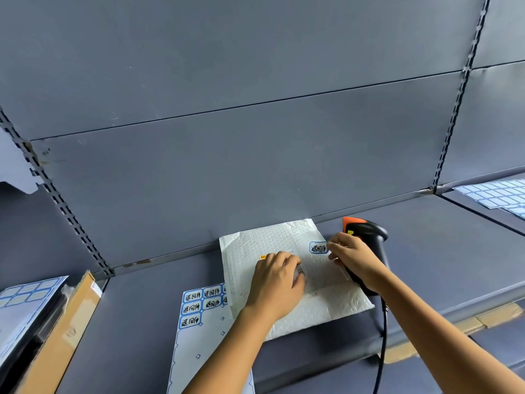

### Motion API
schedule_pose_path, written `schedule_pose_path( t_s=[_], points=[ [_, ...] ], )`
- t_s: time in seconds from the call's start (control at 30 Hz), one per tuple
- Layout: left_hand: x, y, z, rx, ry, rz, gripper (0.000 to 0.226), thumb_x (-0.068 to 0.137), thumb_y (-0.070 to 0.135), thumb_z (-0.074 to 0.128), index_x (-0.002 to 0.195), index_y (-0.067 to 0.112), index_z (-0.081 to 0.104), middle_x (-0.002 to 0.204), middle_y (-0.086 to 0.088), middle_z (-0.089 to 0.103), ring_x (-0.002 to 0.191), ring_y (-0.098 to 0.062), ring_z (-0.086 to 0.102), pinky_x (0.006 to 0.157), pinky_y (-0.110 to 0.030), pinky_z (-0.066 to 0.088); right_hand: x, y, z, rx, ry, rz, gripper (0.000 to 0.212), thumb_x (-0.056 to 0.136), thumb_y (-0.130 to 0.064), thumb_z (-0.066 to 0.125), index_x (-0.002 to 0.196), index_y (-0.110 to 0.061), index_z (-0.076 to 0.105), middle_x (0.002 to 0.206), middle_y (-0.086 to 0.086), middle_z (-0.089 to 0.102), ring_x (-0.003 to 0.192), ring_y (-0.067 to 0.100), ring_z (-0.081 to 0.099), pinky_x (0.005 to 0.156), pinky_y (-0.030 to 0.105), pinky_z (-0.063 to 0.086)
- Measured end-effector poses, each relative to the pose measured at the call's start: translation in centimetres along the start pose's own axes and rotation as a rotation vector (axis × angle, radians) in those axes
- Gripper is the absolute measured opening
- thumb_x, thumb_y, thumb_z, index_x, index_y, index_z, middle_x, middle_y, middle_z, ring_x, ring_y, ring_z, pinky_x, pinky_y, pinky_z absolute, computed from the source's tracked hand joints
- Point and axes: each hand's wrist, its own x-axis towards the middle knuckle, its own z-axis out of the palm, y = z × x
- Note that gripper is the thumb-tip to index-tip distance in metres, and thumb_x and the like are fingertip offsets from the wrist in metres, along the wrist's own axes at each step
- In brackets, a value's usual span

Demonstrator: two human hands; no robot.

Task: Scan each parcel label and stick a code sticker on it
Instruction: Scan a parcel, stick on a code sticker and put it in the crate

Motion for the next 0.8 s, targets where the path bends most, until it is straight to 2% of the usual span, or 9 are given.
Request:
schedule_pose_path(
  t_s=[0.1,0.17,0.23,0.37,0.5,0.6,0.7,0.73,0.8],
  points=[
    [-0.1,0.0,-0.1,0.01,-0.038,-0.017,0.053,0.086,0.044,0.024,0.119,0.018,0.056,0.122,0.003,0.056,0.11,-0.021,0.05,0.095,-0.032,0.036,0.1,0.0,0.1,-0.053,-0.024,0.02,0.017,0.091,-0.008,0.052,0.075,-0.009,0.057,0.063,0.002,0.053,0.056,0.012,0.049,0.054,0.022,0.039],
    [-0.1,0.1,-0.1,0.028,-0.045,-0.009,0.063,0.082,0.047,0.015,0.119,0.018,0.056,0.122,0.002,0.056,0.109,-0.022,0.05,0.095,-0.033,0.036,0.4,0.1,0.1,-0.115,-0.029,0.037,0.017,0.09,-0.009,0.052,0.074,-0.009,0.056,0.061,0.003,0.051,0.053,0.014,0.044,0.05,0.024,0.034],
    [0.0,0.2,0.0,0.051,-0.063,-0.012,0.069,0.079,0.048,0.01,0.12,0.017,0.055,0.122,0.001,0.056,0.11,-0.023,0.05,0.095,-0.034,0.037,0.7,0.2,0.2,-0.204,-0.037,0.047,0.017,0.089,-0.01,0.05,0.074,-0.007,0.057,0.062,0.004,0.051,0.054,0.017,0.043,0.051,0.025,0.033],
    [0.3,0.5,-0.3,0.091,-0.13,-0.051,0.059,0.083,0.04,0.018,0.128,0.018,0.049,0.125,-0.002,0.052,0.113,-0.026,0.047,0.096,-0.036,0.035,1.1,0.2,0.3,-0.28,-0.047,0.068,0.018,0.091,-0.009,0.046,0.08,-0.001,0.058,0.066,0.006,0.052,0.059,0.02,0.044,0.055,0.027,0.034],
    [1.0,1.5,-0.4,0.154,-0.218,-0.078,0.049,0.092,0.028,0.038,0.141,0.029,0.035,0.126,-0.007,0.042,0.114,-0.03,0.039,0.096,-0.039,0.032,1.2,0.1,0.4,-0.337,-0.063,0.057,0.018,0.091,-0.008,0.045,0.079,-0.004,0.057,0.065,0.003,0.05,0.062,0.02,0.044,0.057,0.028,0.035],
    [1.0,1.7,0.1,0.195,-0.227,-0.081,0.051,0.092,0.03,0.032,0.142,0.036,0.033,0.124,-0.009,0.039,0.113,-0.031,0.037,0.095,-0.04,0.031,1.2,0.3,0.5,-0.375,-0.049,0.055,0.019,0.09,-0.009,0.045,0.079,-0.001,0.058,0.065,0.003,0.05,0.062,0.02,0.044,0.057,0.028,0.036],
    [1.1,1.6,0.4,0.201,-0.235,-0.075,0.062,0.083,0.036,0.013,0.14,0.038,0.036,0.123,-0.008,0.038,0.112,-0.03,0.037,0.094,-0.04,0.031,1.3,0.4,0.5,-0.444,-0.041,0.049,0.02,0.09,-0.009,0.045,0.073,-0.005,0.056,0.067,0.004,0.053,0.058,0.017,0.044,0.053,0.027,0.036],
    [1.1,1.5,0.4,0.209,-0.239,-0.076,0.06,0.084,0.036,0.012,0.14,0.037,0.036,0.123,-0.008,0.038,0.112,-0.03,0.037,0.094,-0.041,0.03,1.3,0.4,0.5,-0.466,-0.037,0.046,0.021,0.09,-0.01,0.046,0.07,-0.008,0.054,0.068,0.004,0.054,0.059,0.017,0.044,0.053,0.027,0.036],
    [1.3,1.5,0.4,0.228,-0.249,-0.078,0.048,0.091,0.033,0.026,0.138,0.036,0.037,0.124,-0.008,0.037,0.111,-0.031,0.036,0.094,-0.041,0.03,1.4,0.5,0.6,-0.503,-0.029,0.043,0.021,0.089,-0.012,0.048,0.069,-0.009,0.054,0.069,0.005,0.055,0.061,0.018,0.045,0.055,0.027,0.036]
  ],
)
